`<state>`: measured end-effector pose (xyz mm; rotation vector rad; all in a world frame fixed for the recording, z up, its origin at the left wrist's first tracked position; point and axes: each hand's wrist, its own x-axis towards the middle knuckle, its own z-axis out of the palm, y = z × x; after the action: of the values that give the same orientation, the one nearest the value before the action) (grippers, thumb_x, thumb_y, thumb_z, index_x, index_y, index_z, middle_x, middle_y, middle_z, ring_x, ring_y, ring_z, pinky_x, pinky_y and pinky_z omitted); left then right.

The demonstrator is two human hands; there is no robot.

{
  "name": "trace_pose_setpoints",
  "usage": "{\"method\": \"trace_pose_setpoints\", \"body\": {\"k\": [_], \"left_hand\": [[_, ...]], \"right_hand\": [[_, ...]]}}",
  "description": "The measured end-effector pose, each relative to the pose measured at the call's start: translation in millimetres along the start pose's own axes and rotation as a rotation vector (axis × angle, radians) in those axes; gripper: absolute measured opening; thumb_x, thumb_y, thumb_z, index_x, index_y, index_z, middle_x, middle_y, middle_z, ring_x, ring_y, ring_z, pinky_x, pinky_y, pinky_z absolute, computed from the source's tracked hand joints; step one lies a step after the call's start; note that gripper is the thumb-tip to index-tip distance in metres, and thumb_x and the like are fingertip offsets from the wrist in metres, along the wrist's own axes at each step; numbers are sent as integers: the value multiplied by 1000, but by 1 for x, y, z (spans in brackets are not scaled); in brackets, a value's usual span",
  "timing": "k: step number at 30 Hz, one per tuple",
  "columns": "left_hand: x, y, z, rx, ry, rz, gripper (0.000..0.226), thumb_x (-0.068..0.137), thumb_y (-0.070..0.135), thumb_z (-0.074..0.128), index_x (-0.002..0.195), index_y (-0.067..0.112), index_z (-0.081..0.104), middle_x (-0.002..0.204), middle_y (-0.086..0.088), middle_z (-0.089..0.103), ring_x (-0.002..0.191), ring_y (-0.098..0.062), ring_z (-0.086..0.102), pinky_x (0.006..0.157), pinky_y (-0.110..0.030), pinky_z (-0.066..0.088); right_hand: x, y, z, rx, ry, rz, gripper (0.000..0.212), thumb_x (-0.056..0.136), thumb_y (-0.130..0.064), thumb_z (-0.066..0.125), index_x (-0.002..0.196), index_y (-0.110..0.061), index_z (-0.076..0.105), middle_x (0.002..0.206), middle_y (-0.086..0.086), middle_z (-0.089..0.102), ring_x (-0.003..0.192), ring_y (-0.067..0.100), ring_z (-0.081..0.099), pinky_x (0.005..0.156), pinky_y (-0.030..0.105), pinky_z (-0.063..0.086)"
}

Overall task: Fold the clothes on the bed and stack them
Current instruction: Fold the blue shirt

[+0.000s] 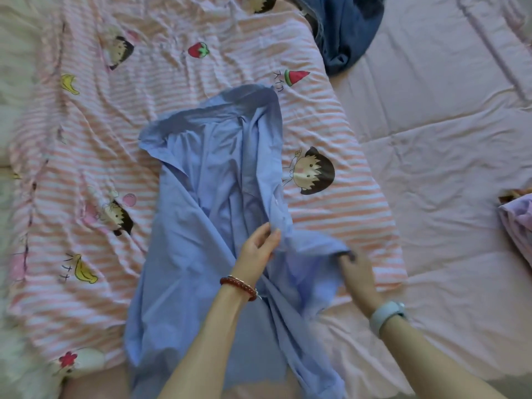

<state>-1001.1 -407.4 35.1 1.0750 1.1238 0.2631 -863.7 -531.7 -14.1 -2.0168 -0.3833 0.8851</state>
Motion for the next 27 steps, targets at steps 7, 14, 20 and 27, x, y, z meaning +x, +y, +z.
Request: {"method": "trace_pose_setpoints", "body": {"k": [7, 14, 20, 27], "left_hand": [[33, -32, 11, 512, 363, -145, 73, 85, 34, 63, 145, 17, 26, 150, -10, 21, 137, -26, 24, 113, -37, 23], [49, -37, 26, 663, 447, -155, 22, 90, 25, 51, 93, 7, 64, 112, -17, 49, 103, -33, 48, 89, -36, 41], [23, -26, -26, -183, 527, -68, 15, 85, 15, 58, 71, 13, 54, 79, -3, 55, 81, -20, 51, 75, -30, 41], [-3, -26, -80, -657, 399, -123, 30, 89, 18, 45, 87, 3, 72, 93, -13, 71, 90, -24, 67, 88, -36, 47]], "right_hand": [[22, 19, -33, -261, 35, 221, 5, 88, -7, 43, 84, -8, 46, 83, 10, 49, 79, 28, 46, 68, 31, 32], [39, 26, -58, 106, 540, 523, 34, 94, -15, 39, 116, 6, 53, 115, 24, 55, 105, 40, 52, 91, 45, 41], [34, 18, -29, -432, 213, 125, 57, 83, -26, 54, 136, -14, 36, 141, 13, 38, 128, 35, 37, 104, 51, 32], [78, -5, 10, -537, 7, -13, 73, 81, -49, 54, 139, -9, 30, 139, 14, 41, 129, 34, 36, 100, 55, 34]]}}
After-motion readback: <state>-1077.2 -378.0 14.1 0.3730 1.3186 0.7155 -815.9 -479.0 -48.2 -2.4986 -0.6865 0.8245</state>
